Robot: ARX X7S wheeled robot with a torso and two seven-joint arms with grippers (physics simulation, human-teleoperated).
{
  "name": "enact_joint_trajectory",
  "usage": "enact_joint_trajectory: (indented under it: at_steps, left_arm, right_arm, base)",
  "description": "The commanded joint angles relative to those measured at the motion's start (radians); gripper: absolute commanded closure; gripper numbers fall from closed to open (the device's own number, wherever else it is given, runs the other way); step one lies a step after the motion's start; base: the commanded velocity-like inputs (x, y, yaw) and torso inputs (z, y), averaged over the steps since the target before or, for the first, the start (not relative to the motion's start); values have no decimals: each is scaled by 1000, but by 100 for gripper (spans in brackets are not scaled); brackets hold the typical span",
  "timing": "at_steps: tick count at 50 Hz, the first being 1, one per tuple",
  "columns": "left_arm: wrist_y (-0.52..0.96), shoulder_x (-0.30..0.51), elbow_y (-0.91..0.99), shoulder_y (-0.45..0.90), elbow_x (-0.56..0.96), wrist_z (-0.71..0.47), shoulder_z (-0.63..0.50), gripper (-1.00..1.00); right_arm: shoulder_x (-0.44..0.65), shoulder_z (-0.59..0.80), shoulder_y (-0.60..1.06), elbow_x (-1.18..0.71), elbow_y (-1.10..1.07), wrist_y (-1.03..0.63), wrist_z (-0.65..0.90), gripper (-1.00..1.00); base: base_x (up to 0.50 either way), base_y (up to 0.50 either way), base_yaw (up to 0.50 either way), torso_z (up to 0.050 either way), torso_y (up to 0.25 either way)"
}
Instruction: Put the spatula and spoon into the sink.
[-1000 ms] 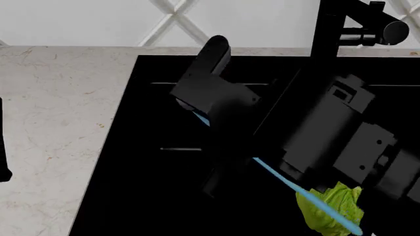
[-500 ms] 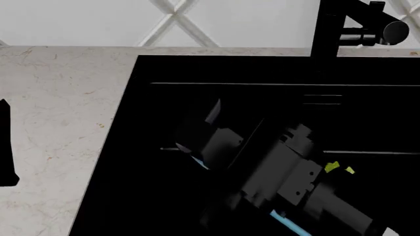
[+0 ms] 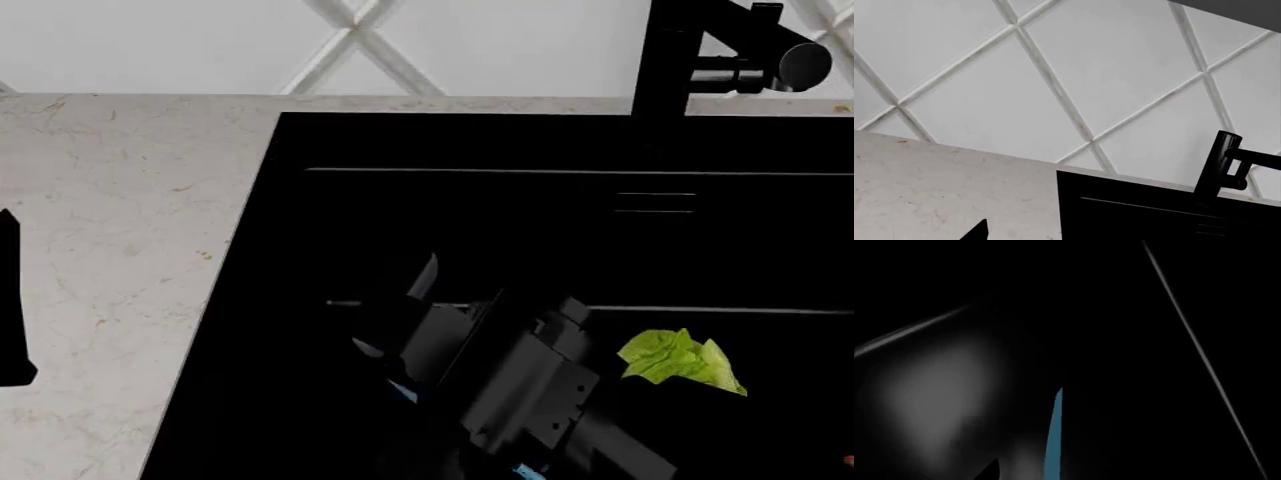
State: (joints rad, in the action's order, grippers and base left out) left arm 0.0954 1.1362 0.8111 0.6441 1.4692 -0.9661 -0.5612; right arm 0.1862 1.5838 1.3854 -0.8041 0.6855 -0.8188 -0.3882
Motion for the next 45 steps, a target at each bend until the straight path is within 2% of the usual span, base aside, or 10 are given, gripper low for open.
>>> enact_joint_trajectory:
  at_steps: [1,13,20,32,45]
  left_arm:
    - [-12,9,1,-15,-5,8,6,-100]
    - [-1,-3,-4,-12,-10,5,1,-100]
    - [9,-9,-4,-3,-8,2,-1,-100]
    - [18,-10,2,5,-6,2,0,-100]
    - [21,-18,-10,3,-16,15,-2,-100]
  right_arm:
    - [-18,21,-10,18,21,-1,-27,-100]
    - [14,-6,37,-4,-58,-32,-7,-100]
    - [88,-80,125,-72,-217,-100,51,-100]
    - [226,-236,242,-219,-496,-229,215,-100]
    - [398,-432,205,-443,-817,-268,475,-100]
  base:
    - [0,0,0,0,0]
    - [0,0,0,0,0]
    - [0,0,0,0,0]
    - [0,0,0,0,0]
    - [0,0,0,0,0]
